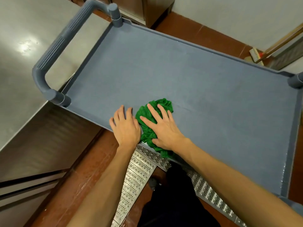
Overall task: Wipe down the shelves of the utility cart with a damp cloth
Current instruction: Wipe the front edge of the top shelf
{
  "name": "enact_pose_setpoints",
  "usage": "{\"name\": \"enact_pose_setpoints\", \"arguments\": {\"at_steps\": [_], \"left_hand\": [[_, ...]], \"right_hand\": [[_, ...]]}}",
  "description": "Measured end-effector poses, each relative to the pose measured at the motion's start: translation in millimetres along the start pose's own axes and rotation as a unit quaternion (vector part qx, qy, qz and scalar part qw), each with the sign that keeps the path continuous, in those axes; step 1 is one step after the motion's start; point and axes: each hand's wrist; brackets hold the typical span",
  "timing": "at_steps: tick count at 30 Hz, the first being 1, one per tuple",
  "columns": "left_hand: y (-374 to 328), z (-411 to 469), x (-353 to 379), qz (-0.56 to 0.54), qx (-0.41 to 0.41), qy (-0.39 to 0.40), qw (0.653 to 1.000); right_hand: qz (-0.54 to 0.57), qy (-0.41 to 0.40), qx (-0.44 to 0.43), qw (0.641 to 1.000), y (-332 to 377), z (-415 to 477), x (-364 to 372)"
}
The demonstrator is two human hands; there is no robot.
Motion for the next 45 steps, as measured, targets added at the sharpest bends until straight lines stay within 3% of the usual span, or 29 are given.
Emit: {"name": "enact_pose_setpoints", "arguments": {"at_steps": [9,16,30,37,41,45], "left_hand": [[-33,-3,13,-0.052,0.016,0.017,0.998],[-34,-3,14,-0.041,0.018,0.003,0.999],[-32,-5,11,-0.057,0.023,0.005,0.998],[-32,-5,6,-0.09,0.02,0.019,0.996],[-10,15,-10,-0.049,0.087,0.029,0.995],[9,43,-19,-0.011,0.154,0.009,0.988]], "right_hand": [[0.03,-0.047,-0.02,0.998,-37,4,-13],[0.067,-0.145,0.026,0.987,-92,-23,-6],[0.035,-0.203,0.27,0.94,-216,-151,-4],[0.085,-0.274,0.393,0.874,-231,-192,2],[0.164,-0.305,0.488,0.801,-238,-195,-4],[0.219,-0.362,0.494,0.759,-242,-178,-4]]}}
Point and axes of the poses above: each hand's wrist, its own z-axis towards the middle knuckle, its own x-axis out of the palm, y = z × x, and after that the axes turned 7 degrees about -x, right-handed
